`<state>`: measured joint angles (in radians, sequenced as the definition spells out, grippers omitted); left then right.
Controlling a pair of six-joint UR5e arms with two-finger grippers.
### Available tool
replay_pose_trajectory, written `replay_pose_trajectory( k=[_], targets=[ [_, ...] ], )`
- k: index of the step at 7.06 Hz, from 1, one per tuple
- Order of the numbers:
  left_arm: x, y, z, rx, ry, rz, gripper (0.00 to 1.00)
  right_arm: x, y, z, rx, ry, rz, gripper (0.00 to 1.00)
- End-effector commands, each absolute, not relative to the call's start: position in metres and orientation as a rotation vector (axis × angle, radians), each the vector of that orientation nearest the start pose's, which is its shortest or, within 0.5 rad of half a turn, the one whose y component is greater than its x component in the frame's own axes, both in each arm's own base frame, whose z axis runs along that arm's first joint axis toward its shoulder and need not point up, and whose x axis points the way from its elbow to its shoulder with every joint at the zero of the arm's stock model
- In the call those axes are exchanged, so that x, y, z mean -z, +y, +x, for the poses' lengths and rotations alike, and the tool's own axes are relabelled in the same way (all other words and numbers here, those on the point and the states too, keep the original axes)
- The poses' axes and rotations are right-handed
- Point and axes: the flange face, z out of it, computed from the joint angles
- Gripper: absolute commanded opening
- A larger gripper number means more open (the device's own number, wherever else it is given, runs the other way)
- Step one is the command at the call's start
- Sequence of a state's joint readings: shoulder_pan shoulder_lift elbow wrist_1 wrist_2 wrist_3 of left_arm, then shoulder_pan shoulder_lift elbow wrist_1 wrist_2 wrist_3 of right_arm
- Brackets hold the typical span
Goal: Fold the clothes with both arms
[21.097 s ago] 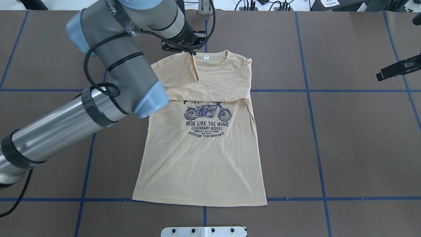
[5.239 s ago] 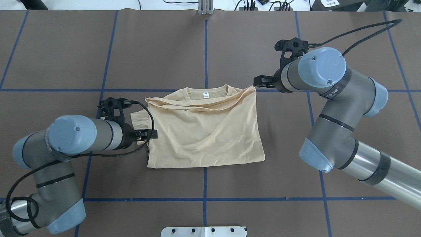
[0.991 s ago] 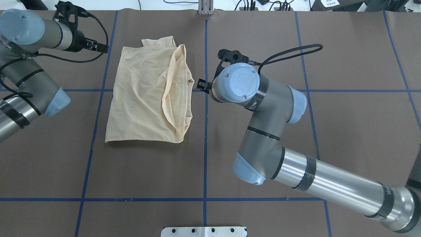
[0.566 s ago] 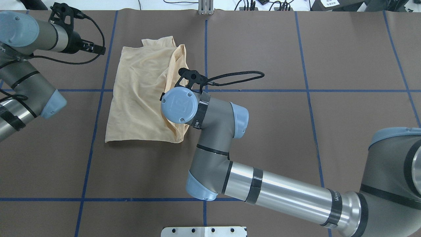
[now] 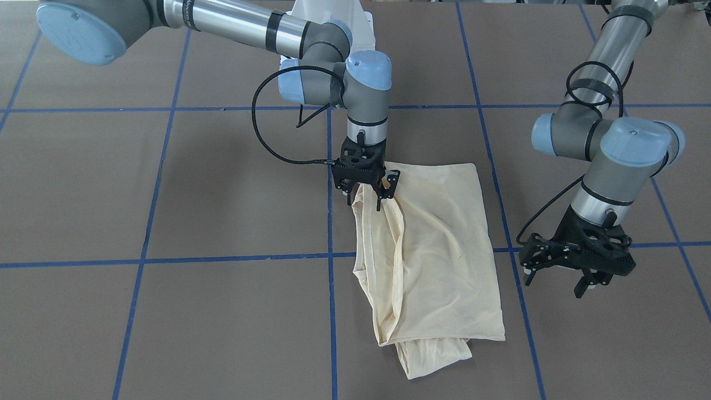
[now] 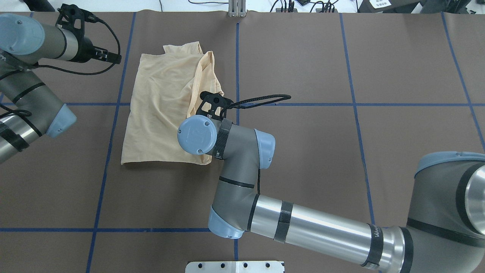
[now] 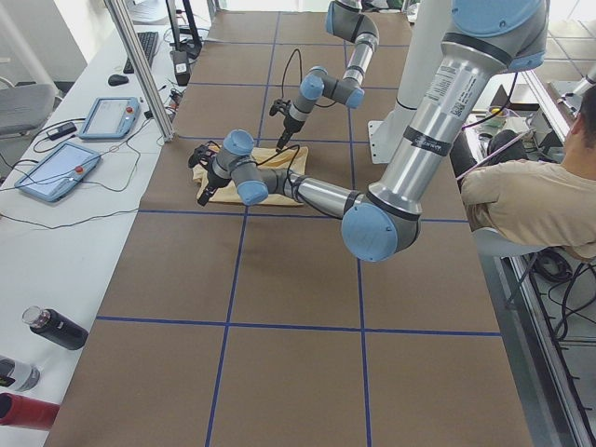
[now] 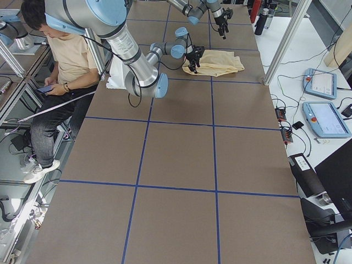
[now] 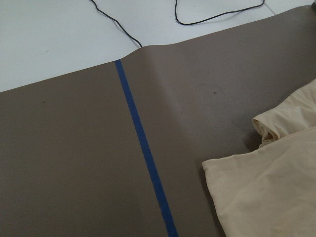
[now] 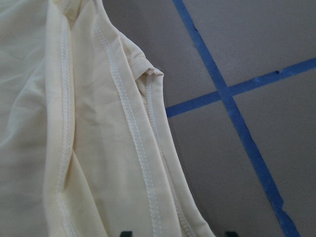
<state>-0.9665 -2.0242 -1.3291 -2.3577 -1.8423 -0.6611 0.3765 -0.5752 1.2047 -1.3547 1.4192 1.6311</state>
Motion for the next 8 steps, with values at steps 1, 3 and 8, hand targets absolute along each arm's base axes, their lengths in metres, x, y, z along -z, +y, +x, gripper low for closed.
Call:
replay_pose_trajectory(
  k=[1,3,8],
  targets=[
    [-0.431,-0.640,0.312,-0.084,0.786,0.652,1.00,-0.155,-0.437,-0.704,-0.465,-0.810,0.282,0.66],
    [-0.431,-0.640,0.312,-0.082,0.786,0.651,1.00,-0.154,-0.435,-0.705,-0.462,-0.812,0.281,0.53],
    [-0.430,-0.639,0.313,-0.080,0.789,0.650,1.00,-0.164,-0.425,-0.702,-0.449,-0.811,0.269,0.00]
  ],
)
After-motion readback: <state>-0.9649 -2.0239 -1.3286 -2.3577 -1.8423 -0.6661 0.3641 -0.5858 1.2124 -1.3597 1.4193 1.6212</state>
